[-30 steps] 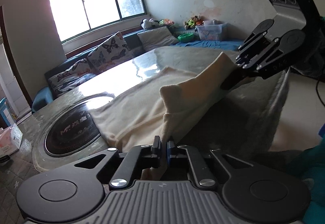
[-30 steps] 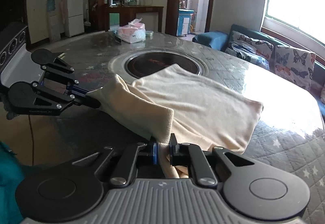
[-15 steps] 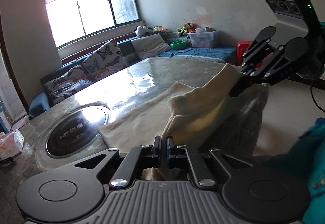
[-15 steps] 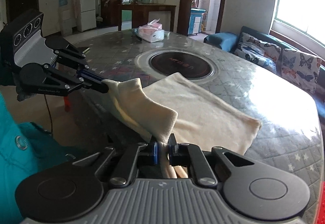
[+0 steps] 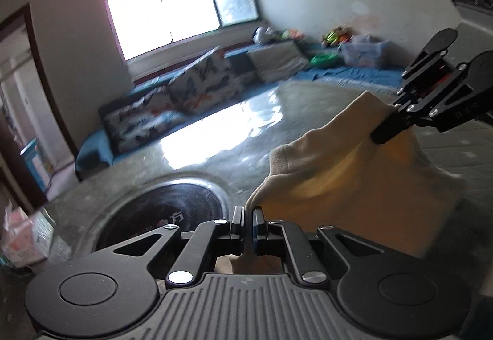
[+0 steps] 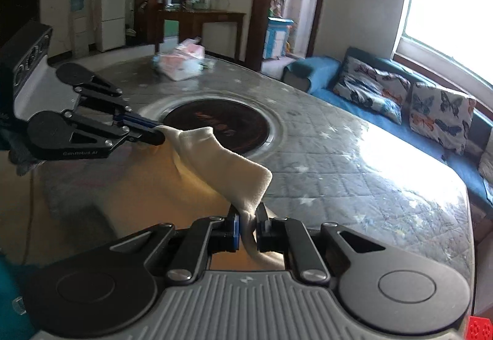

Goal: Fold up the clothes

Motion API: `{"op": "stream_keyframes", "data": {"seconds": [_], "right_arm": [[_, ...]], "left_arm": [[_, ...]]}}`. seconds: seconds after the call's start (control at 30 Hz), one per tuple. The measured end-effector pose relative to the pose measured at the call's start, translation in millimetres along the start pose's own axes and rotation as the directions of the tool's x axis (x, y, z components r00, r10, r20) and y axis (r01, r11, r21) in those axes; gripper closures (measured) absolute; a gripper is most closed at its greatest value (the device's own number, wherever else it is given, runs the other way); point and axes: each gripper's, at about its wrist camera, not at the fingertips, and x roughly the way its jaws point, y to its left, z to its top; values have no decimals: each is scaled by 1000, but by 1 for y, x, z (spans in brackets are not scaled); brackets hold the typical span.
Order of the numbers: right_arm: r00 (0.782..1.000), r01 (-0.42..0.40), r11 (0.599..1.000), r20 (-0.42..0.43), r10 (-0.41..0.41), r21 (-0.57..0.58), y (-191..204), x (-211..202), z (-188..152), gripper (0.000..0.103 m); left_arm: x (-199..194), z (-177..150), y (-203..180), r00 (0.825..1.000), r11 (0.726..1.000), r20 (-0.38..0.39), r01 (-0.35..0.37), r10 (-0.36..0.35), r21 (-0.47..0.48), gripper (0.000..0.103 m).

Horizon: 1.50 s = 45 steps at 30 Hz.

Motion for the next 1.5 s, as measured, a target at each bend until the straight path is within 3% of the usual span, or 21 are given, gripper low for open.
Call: {"op": "stream_keyframes", "data": {"seconds": [0.2,0.3,0.33,0.43,0.63,0.83,1.0,1.13,1.23,1.5], "right_arm": [[998,30,994,-65,-24,102,-27,65,-10,93],[995,61,982,-83,-46,180,-36,84,-22,84],[995,73,975,-85,-56,210,-40,88,-26,76],[994,94,961,-71,-78,262,-47,84,-30,68],[997,78,943,-12,-79,323,-54,61,-33,69],[999,29,945,-28,-22,327,-47,68,-27,70],[998,60,941,-50,-46,334,-46,88,-21,70],[994,107,956,-60,-94,275,-31,98,-18,69],[993,117,958,-54,-106,261,-28,93,-18,65],[997,83,967,-20,-80,241,-15,60,-26,59]], "left_arm": [[57,-12,4,995,997,-89,-58,53,-52,94],[68,-15,3,991,995,-114,-78,70,-63,87],[69,-15,4,990,995,-118,-80,71,-68,86],[62,-9,5,993,994,-106,-70,61,-89,84],[41,6,6,998,989,-61,-38,29,-140,84],[46,16,-12,997,991,-67,34,-43,-133,84],[69,17,-8,992,984,-117,23,-44,-174,84],[80,15,-2,989,975,-142,12,-44,-220,81],[81,14,0,988,973,-150,1,-37,-233,75],[80,14,-2,989,970,-145,-7,-29,-242,75]]}}
